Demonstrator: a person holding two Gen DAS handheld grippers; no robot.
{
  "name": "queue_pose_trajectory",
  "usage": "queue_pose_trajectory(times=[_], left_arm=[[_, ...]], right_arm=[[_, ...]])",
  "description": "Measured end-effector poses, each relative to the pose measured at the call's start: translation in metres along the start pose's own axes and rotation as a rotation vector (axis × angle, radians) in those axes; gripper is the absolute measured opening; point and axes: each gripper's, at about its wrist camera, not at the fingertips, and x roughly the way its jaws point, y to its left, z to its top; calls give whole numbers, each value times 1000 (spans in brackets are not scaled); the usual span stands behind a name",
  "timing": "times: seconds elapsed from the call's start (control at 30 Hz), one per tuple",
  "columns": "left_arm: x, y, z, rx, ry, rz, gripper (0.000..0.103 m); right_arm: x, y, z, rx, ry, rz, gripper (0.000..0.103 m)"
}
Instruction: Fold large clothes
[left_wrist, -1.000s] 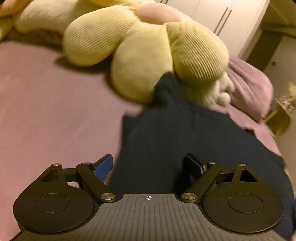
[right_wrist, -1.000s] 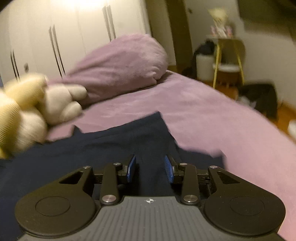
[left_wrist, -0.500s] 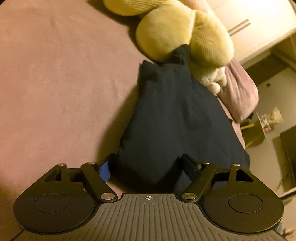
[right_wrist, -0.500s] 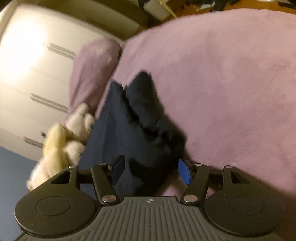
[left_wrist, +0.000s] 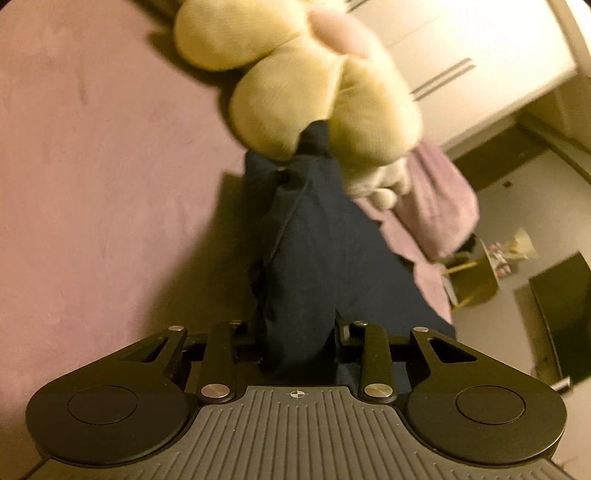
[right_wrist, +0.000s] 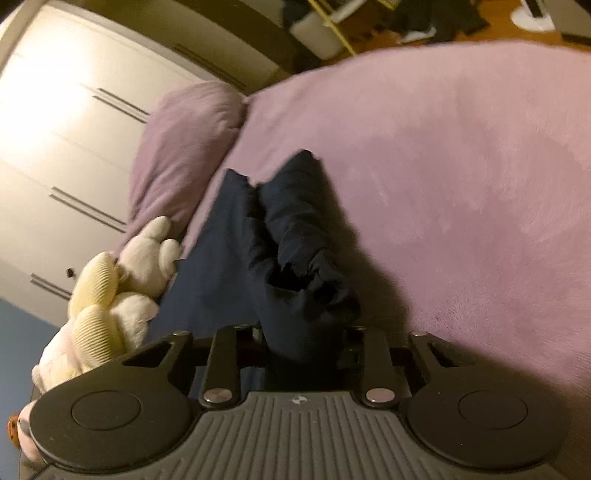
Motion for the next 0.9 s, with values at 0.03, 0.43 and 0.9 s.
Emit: queue_pose_trajectory(times=[0.03,0.43,0.9], left_arm=[[-10,-2,-2,13,2,-1,34],[-158,53,-98,-5,101,98,40],[-199,7,-76,207,-140,267,72]], right_arm=[[-8,-1,-1,-3,0,6,25],[-147,-58,-68,-69,143,-19,26],[-220,-19,-75,-402,27,-182,44]])
